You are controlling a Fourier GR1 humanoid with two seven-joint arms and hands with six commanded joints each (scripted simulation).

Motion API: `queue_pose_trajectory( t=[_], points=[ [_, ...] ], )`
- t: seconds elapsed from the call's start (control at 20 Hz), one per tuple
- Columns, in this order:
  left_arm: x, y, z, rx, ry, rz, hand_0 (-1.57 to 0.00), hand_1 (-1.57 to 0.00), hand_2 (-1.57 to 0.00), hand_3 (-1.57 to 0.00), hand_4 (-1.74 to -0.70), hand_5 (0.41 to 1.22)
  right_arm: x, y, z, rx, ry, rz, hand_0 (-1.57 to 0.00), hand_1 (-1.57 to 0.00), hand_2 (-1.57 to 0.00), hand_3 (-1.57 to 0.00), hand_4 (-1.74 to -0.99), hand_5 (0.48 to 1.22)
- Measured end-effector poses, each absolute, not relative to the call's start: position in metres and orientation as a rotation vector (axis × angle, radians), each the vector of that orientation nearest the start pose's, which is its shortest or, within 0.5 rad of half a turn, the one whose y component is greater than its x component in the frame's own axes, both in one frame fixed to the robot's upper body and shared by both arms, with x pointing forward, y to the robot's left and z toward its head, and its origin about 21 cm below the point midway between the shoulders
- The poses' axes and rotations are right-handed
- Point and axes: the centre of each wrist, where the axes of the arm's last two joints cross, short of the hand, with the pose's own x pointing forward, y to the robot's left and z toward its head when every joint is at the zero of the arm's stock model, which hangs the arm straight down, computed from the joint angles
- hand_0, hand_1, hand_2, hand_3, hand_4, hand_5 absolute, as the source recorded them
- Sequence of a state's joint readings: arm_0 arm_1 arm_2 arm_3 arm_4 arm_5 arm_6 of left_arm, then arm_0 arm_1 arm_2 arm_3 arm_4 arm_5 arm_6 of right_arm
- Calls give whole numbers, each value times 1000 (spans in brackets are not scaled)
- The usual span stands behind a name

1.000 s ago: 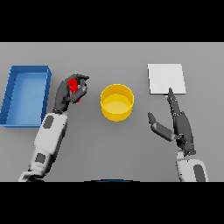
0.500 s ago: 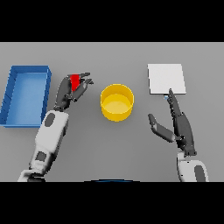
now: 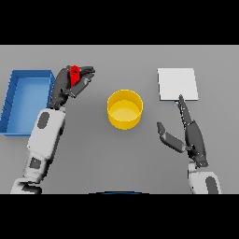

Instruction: Pick up the red beaker and tilt it to pour out 1 green nut into yellow bowl. Pick up the yellow bowl and place it on the metallic measuring scale.

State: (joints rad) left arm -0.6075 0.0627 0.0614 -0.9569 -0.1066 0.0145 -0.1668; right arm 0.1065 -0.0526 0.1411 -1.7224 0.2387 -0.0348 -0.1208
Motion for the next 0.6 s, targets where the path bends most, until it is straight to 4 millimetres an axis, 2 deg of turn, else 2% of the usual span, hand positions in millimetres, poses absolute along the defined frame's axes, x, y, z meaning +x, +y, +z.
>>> queue_pose_trajectory(
  t=[0.05, 0.2, 0.25, 0.4, 0.5, 0.6],
  points=[
    [386, 190, 27, 33, -1686, -298, -1556, -1557, -1558, -1553, -1724, 1135, 222, -220, 14, -170, -1754, 277, 1, 1, 1, 1, -1219, 660],
    [383, 195, 29, 56, -1694, -356, -1559, -1560, -1561, -1556, -1727, 1138, 223, -218, 12, -168, -1743, 286, 1, 1, 1, 1, -1213, 662],
    [386, 193, 35, 88, -1689, -403, -1562, -1562, -1563, -1559, -1730, 1134, 225, -219, 14, -171, -1744, 285, 1, 1, 1, 1, -1210, 664],
    [387, 192, 52, 190, -1683, -597, -1566, -1566, -1567, -1565, -1735, 1120, 224, -218, 13, -185, -1731, 287, 1, 1, 1, 1, -1194, 658],
    [389, 186, 63, 258, -1658, -742, -1568, -1568, -1568, -1567, -1737, 1125, 222, -220, 10, -180, -1727, 297, 1, 1, 1, 1, -1186, 660],
    [391, 177, 74, 335, -1624, -884, -1569, -1569, -1569, -1569, -1739, 1129, 225, -218, 16, -181, -1723, 299, 1, 1, 1, 1, -1178, 663]
  ],
)
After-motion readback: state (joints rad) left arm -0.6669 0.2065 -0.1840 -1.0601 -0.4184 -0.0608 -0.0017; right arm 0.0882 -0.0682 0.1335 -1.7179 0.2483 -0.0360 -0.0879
